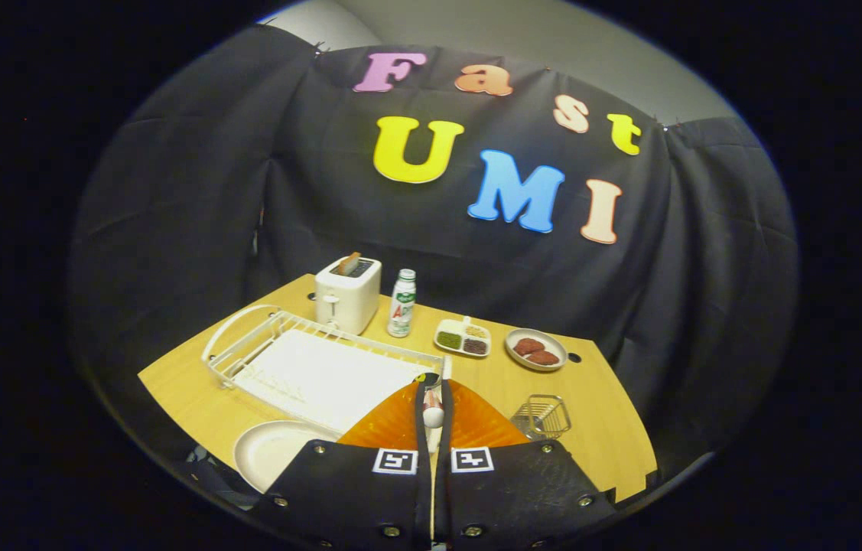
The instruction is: Take the plate from the dish rack, then take the spoon from the basket and place it into the plate.
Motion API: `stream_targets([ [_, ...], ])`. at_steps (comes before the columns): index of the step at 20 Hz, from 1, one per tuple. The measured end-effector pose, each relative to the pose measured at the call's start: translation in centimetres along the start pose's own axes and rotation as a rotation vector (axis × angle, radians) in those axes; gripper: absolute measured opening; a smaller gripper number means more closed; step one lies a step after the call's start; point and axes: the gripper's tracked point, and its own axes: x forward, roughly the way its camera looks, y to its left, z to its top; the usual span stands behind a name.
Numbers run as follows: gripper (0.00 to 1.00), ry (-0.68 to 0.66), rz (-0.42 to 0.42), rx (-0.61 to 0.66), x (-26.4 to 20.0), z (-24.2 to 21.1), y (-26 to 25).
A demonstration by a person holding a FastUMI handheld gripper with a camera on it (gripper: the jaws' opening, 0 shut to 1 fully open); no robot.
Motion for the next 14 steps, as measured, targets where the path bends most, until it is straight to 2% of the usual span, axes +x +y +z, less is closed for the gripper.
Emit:
stream_targets([
  [3,0.02,0.016,0.118,-0.029,-1.6,-1.5,4.9],
  [7,0.02,0.057,0.224,-0.048,-3.1,-4.1,9.2],
  [14,0.02,0.139,0.29,-0.015,-0.8,-8.2,12.1],
])
